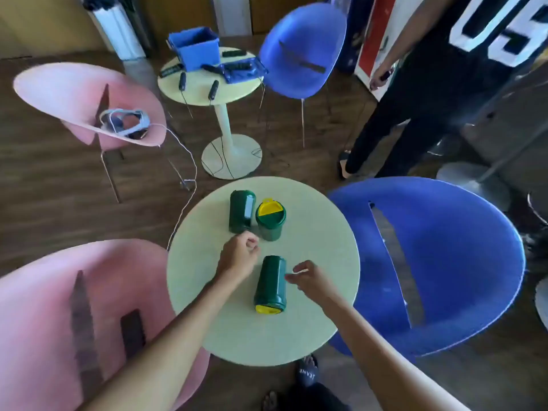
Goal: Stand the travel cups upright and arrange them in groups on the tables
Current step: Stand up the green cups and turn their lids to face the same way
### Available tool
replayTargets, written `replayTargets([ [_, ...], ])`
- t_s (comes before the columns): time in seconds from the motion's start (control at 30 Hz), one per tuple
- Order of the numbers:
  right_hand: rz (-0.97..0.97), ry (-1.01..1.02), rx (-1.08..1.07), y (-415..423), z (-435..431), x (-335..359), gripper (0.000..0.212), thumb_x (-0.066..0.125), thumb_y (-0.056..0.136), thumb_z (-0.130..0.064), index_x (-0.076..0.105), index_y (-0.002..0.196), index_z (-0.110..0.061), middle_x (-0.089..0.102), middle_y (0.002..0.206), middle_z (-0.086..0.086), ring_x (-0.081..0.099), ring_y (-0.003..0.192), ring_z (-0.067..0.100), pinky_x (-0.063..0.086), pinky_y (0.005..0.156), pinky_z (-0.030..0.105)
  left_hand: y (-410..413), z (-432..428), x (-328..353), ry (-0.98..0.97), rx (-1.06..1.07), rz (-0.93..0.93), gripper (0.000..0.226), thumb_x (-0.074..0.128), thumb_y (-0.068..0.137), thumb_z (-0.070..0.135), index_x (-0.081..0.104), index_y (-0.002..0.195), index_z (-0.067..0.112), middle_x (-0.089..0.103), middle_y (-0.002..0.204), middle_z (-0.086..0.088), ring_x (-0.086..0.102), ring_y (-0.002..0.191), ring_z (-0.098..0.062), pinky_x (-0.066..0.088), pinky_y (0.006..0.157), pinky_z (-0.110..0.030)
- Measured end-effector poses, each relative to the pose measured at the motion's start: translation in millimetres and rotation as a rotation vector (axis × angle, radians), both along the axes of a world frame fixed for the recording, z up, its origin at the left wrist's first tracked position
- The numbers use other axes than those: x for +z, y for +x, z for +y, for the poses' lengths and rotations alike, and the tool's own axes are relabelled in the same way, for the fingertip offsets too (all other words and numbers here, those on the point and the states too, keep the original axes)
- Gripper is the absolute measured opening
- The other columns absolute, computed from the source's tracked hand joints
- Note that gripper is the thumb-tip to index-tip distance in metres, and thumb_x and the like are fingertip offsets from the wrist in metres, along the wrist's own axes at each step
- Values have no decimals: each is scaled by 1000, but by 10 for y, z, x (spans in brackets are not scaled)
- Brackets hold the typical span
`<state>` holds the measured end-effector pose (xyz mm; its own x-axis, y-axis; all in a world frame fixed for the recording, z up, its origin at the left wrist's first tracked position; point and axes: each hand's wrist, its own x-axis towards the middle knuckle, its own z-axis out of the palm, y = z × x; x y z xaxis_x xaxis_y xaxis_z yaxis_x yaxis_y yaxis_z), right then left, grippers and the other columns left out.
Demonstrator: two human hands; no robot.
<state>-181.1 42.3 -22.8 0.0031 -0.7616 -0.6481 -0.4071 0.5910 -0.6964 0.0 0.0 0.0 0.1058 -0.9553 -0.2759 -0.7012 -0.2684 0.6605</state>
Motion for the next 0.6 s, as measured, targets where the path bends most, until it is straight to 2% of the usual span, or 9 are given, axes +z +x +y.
replayTargets([
  [0.07,-16,116,-42,39,5,-254,48,73,86,-33,53,124,-12,61,90,0,52,76,13,40,64,26,-39,-59,-209,20,39,29,22,63,89,10,67,110,9,71,111,-10,67,99,-27,48,83,-28],
  [0.13,-14,197,-34,108,64,-477,62,72,86,-39,44,134,-12,61,108,7,55,85,18,39,63,27,-71,-80,-382,26,65,30,28,64,88,9,64,116,8,69,116,-12,66,102,-27,46,83,-27],
  [0.23,-23,271,-34,218,90,-717,87,73,82,-50,30,147,-11,60,130,13,60,110,26,41,78,30,-123,-218,-556,-39,93,61,37,65,87,11,59,123,9,63,121,-14,63,107,-29,46,89,-32],
  [0.3,-62,312,-43,297,116,-833,100,75,79,-53,21,152,-11,57,137,13,58,119,26,40,85,29,-150,-373,-605,-115,103,107,42,66,87,11,55,128,9,60,124,-14,58,111,-29,46,94,-35],
  [0.4,-125,317,-80,430,188,-965,105,81,76,-47,18,153,-11,57,138,11,58,118,22,44,89,27,-147,-658,-654,-207,100,157,54,67,84,19,49,135,11,54,132,-14,50,120,-30,42,103,-37],
  [0.5,-104,282,-158,553,210,-1058,105,87,67,-45,26,148,-13,61,129,9,63,113,23,53,91,33,-103,-954,-713,-201,3,141,64,67,82,24,44,141,14,48,143,-11,41,130,-27,29,102,-22],
  [0.6,-49,239,-238,669,201,-1000,95,87,61,-44,36,137,-19,63,122,8,65,105,21,52,76,25,-71,-1199,-733,-111,-140,161,66,69,81,16,45,143,16,49,142,-9,43,130,-25,31,106,-27],
])
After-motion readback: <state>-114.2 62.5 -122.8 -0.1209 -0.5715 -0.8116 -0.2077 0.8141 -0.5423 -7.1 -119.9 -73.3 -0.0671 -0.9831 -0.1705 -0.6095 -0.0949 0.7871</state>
